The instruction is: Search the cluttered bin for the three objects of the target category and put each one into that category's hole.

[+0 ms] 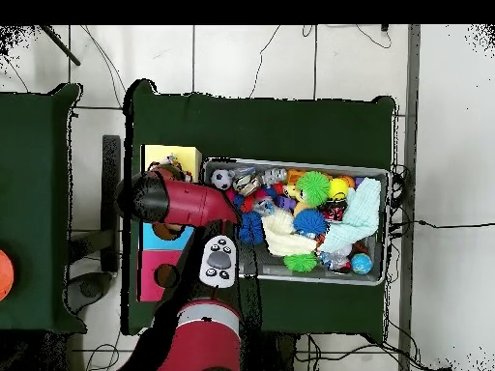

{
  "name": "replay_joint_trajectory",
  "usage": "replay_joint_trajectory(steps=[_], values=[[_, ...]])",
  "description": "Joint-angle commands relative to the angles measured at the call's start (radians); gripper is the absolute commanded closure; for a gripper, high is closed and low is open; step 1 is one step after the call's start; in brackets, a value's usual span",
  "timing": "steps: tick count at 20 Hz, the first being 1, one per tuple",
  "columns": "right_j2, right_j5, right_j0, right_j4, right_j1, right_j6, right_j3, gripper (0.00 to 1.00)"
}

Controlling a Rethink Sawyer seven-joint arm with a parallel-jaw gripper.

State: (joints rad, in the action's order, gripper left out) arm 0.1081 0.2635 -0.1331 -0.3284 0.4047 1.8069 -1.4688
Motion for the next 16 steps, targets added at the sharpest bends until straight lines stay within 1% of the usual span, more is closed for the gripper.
replay_joint_trajectory(steps=[1, 7, 13, 16], values=[[-0.058, 0.089, 0.027, 0.006, -0.033, 0.148, -0.058, 1.0], [-0.047, 0.17, 0.023, 0.018, 0.022, 0.129, -0.066, 1.0], [-0.016, 0.287, 0.006, 0.021, 0.11, 0.137, -0.076, 1.0], [-0.012, 0.305, 0.005, 0.024, 0.132, 0.137, -0.072, 1.0]])
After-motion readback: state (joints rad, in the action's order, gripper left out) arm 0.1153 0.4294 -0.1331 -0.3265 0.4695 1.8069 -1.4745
